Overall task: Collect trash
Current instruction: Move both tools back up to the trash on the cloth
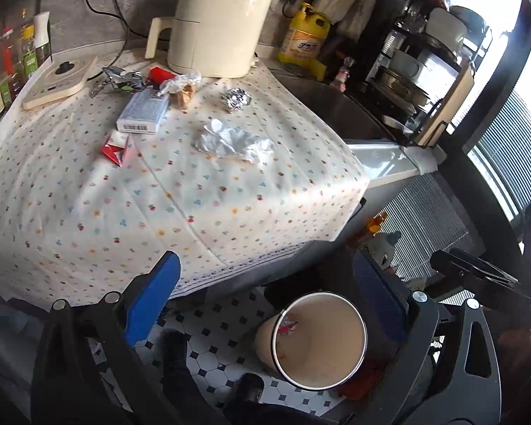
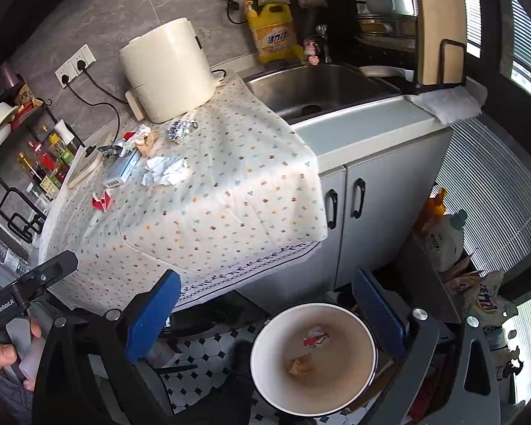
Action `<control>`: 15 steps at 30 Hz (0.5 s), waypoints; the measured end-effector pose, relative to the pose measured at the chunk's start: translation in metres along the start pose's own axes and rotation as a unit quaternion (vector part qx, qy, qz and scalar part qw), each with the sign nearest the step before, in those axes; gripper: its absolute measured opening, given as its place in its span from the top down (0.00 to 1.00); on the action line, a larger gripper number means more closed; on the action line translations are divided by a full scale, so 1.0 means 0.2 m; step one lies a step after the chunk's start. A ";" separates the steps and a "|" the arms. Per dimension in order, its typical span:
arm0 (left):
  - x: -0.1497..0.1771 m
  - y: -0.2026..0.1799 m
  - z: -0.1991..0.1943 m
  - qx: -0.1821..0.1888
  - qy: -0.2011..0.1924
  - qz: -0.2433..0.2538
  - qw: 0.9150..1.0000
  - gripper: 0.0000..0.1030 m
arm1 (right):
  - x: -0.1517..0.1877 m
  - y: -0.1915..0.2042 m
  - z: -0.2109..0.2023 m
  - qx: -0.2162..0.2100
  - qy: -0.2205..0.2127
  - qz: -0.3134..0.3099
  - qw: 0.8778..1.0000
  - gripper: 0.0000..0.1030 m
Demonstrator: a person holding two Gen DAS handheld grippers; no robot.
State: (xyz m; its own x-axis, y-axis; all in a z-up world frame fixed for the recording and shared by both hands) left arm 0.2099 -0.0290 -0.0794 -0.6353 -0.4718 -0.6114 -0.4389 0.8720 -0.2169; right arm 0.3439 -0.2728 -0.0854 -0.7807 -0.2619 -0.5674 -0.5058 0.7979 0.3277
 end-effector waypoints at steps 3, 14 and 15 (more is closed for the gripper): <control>-0.07 0.12 -0.02 -0.008 -0.013 -0.014 1.000 0.06 | -0.07 0.11 0.07 -0.006 0.001 -0.013 1.000 0.08; -0.36 0.55 -0.02 -0.014 -0.057 -0.051 0.997 0.06 | -0.33 0.50 0.29 -0.021 -0.005 -0.033 0.999 0.08; -0.39 0.59 -0.01 -0.014 -0.060 -0.055 0.997 0.06 | -0.34 0.53 0.31 -0.020 -0.004 -0.036 0.999 0.08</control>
State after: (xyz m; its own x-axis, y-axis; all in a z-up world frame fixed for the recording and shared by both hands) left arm 0.2063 0.1106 -0.0555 -0.5028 -0.5435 -0.6722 -0.5204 0.8112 -0.2667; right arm 0.3666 -0.1371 -0.0586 -0.7389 -0.3124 -0.5971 -0.5748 0.7545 0.3166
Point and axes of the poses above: each gripper's, at about its wrist camera, not at the fingertips, and z roughly the way its jaws point, y to its left, x to its underside, the point moved 1 cm from there along z, roughly the way its jaws point, and after that the axes turned 6 degrees about -x, right-handed, at the moved point
